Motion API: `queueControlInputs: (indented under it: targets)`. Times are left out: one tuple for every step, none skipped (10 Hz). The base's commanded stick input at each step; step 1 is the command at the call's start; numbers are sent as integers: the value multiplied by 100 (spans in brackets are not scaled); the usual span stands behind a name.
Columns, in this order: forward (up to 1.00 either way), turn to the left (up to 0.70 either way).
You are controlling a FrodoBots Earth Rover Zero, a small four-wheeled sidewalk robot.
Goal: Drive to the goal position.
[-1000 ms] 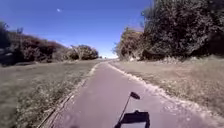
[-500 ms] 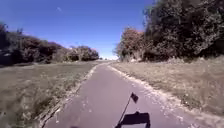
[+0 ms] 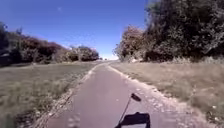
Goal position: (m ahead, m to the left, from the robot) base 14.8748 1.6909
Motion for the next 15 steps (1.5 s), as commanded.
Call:
queueControlInputs:
  targets:
    - [100,0]
    - [100,0]
    - [100,0]
    - [100,0]
    - [100,0]
    - [100,0]
    - [100,0]
    - [100,24]
    - [100,29]
    - [100,0]
    - [100,5]
    - [100,0]
    - [100,0]
    - [100,0]
    - [100,0]
